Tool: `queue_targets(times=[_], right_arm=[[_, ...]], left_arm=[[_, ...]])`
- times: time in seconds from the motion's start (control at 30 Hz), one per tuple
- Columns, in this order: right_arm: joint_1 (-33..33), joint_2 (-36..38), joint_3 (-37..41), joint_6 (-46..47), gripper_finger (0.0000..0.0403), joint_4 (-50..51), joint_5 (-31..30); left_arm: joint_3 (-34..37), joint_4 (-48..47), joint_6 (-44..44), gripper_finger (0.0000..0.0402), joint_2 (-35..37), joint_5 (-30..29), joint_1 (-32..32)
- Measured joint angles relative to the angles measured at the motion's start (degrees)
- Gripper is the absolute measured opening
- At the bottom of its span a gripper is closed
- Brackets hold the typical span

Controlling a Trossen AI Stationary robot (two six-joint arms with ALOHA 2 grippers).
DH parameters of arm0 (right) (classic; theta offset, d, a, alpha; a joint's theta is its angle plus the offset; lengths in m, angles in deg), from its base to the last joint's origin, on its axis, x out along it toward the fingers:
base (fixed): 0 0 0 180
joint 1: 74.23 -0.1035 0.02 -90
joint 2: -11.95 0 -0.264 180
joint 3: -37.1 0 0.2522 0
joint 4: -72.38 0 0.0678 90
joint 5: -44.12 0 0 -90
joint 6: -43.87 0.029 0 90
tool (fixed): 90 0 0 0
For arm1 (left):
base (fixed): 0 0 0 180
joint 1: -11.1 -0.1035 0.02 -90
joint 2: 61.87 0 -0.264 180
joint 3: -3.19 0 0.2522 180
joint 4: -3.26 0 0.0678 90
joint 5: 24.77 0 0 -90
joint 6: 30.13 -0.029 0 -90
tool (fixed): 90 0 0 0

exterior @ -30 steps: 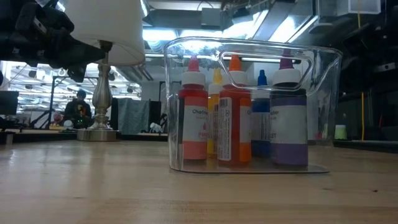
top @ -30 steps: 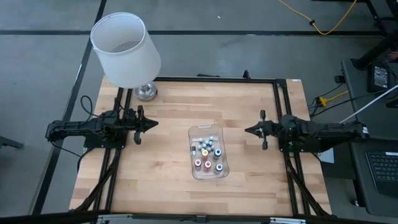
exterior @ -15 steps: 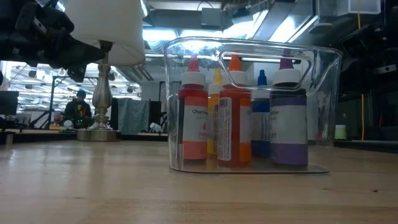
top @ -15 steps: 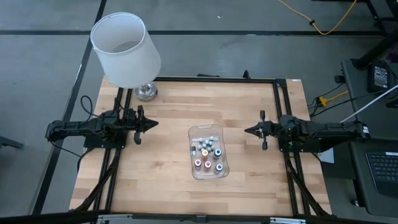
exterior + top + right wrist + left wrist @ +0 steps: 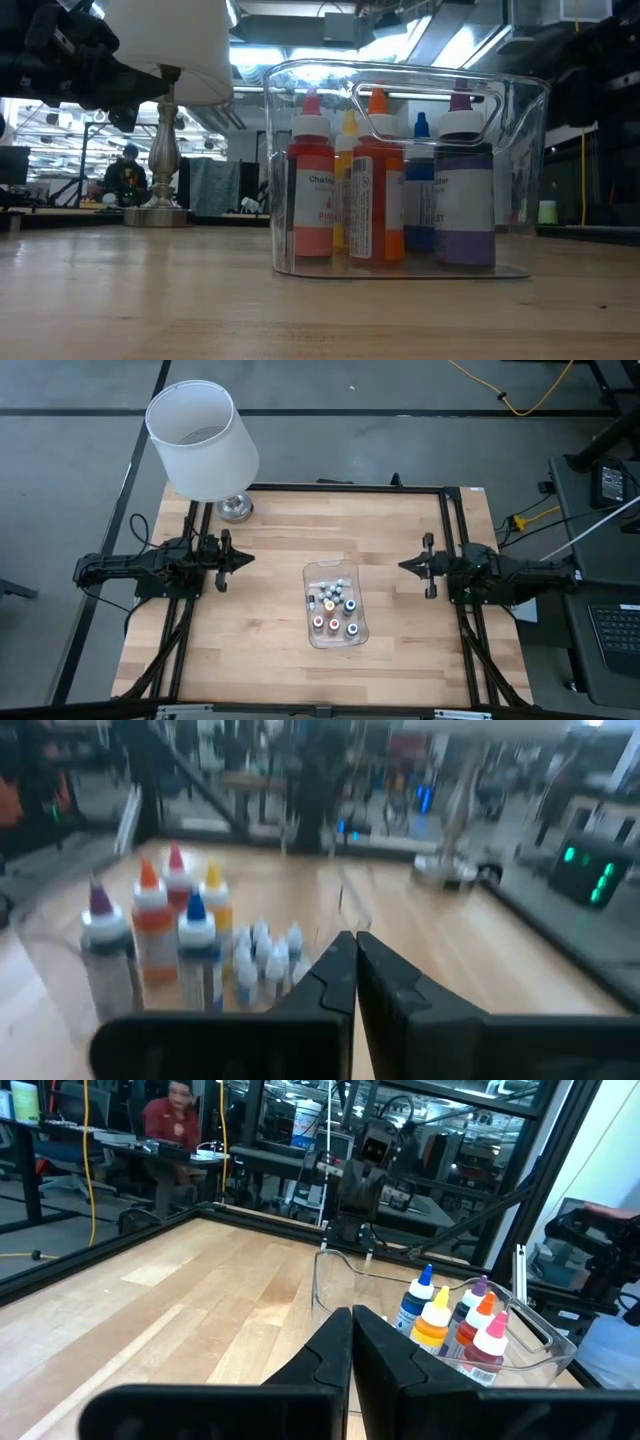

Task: Pick & Place food coloring
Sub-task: Return to Home Position

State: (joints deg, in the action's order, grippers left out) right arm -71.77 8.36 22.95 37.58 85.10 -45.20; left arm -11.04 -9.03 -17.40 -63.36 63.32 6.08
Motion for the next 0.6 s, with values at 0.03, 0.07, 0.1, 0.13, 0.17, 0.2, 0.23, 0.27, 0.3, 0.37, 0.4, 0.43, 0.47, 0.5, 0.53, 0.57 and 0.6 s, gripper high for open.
queue_targets(times=[0.03, 0.07, 0.1, 0.13, 0.17, 0.2, 0.23, 0.27, 0.3, 0.37, 0.4, 0.43, 0.47, 0.5, 0.53, 0.57, 0.6], right_arm=[[0.0, 1.5, 0.0, -0.1, 0.0016, 0.0, 0.0], [0.0, 3.0, 0.0, -0.1, 0.0016, 0.0, 0.0], [0.0, 3.6, 0.0, 0.0, 0.0016, -0.3, 0.0], [0.0, 3.4, -0.1, 0.0, 0.0016, -1.4, 0.0], [0.0, 3.3, -0.1, 0.0, 0.0016, -1.5, 0.0], [0.0, 3.4, 0.0, 0.0, 0.0016, -1.8, 0.0], [0.0, 3.4, -0.1, 0.0, 0.0016, -1.8, 0.0], [0.0, 3.4, -0.1, 0.0, 0.0016, -1.4, 0.1], [0.0, 3.4, 0.0, 0.0, 0.0016, -0.9, 0.3], [0.0, 3.4, 0.0, 0.0, 0.0016, -0.4, 0.5], [0.0, 3.4, 0.0, 0.0, 0.0016, 0.0, 0.5], [0.0, 3.4, 0.0, -0.1, 0.0016, 0.1, 0.5], [0.0, 3.4, 0.0, 0.0, 0.0016, 0.1, 0.5], [0.0, 3.4, 0.0, 0.0, 0.0016, 0.1, 0.5], [0.0, 3.4, 0.0, 0.0, 0.0016, 0.1, 0.5], [0.0, 3.4, 0.0, 0.0, 0.0016, 0.1, 0.5], [0.0, 3.4, 0.0, 0.0, 0.0016, 0.1, 0.5]], left_arm=[[0.0, 0.0, 0.0, 0.0007, 0.0, 0.0, 0.0], [0.0, 0.0, 0.0, 0.0007, 0.0, 0.0, 0.0], [0.0, 0.0, 0.0, 0.0008, 0.0, 0.0, 0.0], [0.0, 0.0, 0.0, 0.0009, 0.0, 0.0, 0.0], [0.0, 0.0, 0.0, 0.0010, 0.0, 0.0, 0.0], [0.0, 0.0, 0.0, 0.0010, 0.0, 0.0, 0.0], [0.0, 0.0, 0.0, 0.0010, 0.0, 0.0, 0.0], [0.0, 0.0, 0.0, 0.0010, 0.0, 0.0, 0.0], [0.0, 0.0, 0.0, 0.0010, 0.0, 0.0, 0.0], [0.0, 0.0, 0.0, 0.0008, 0.0, 0.0, 0.0], [0.0, 0.0, 0.0, 0.0007, 0.0, 0.0, 0.0], [0.0, 0.0, 0.0, 0.0006, 0.0, 0.0, 0.0], [0.0, 0.0, 0.0, 0.0006, 0.0, 0.0, 0.0], [0.0, 0.0, 0.0, 0.0006, 0.0, 0.0, 0.0], [0.0, 0.0, 0.0, 0.0007, 0.0, 0.0, 0.0], [0.0, 0.0, 0.0, 0.0008, 0.0, 0.0, 0.0], [0.0, 0.0, 0.0, 0.0009, 0.0, 0.0, 0.0]])
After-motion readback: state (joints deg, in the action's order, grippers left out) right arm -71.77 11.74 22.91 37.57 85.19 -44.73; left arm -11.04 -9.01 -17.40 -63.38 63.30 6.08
